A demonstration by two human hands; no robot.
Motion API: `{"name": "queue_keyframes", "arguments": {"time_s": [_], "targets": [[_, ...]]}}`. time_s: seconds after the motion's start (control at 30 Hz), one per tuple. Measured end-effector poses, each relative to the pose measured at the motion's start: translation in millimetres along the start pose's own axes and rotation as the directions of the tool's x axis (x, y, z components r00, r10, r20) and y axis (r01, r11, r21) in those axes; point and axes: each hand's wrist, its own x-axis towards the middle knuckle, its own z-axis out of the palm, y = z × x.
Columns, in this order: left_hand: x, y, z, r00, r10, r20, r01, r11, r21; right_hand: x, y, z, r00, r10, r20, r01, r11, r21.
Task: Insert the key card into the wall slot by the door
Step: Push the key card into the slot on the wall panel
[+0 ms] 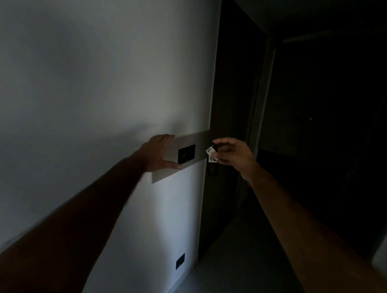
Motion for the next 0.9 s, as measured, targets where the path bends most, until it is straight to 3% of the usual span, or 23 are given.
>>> {"name": "queue_keyframes", "arguments": {"time_s": [0.23, 0.7, 0.9], "targets": [[63, -4, 30, 1.0, -0.014, 0.016, 0.013, 0.999, 0.032, 65, 41, -24, 0.999, -0.042, -0.007, 0.042, 0.998, 0.036], [170, -2, 77, 0.988, -0.135, -0.08, 0.145, 0.978, 0.149, 203, 86, -86, 0.988, -0.092, 0.127, 0.088, 0.995, 0.039], [204, -12, 81, 0.986, -0.136, -0.101, 0.16, 0.944, 0.29, 250, 108, -80, 0.978, -0.087, 0.188, 0.078, 0.995, 0.055]]}}
